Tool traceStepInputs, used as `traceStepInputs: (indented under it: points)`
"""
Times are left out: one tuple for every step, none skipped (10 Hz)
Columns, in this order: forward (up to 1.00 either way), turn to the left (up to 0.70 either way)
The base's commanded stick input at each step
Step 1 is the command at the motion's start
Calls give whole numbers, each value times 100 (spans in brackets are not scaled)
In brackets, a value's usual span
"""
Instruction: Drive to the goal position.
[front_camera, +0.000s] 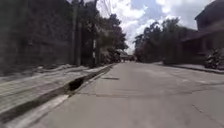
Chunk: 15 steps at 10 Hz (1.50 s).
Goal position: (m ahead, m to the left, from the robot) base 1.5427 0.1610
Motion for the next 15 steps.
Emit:
traceStepInputs:
  points:
    - [100, 0]
    - [100, 0]
    - [100, 0]
    - [100, 0]
    - [100, 0]
    - [100, 0]
    - [100, 0]
    - [100, 0]
    - [100, 0]
    - [100, 0]
    - [100, 0]
    - [100, 0]
    - [100, 0]
    - [100, 0]
    - [100, 0]
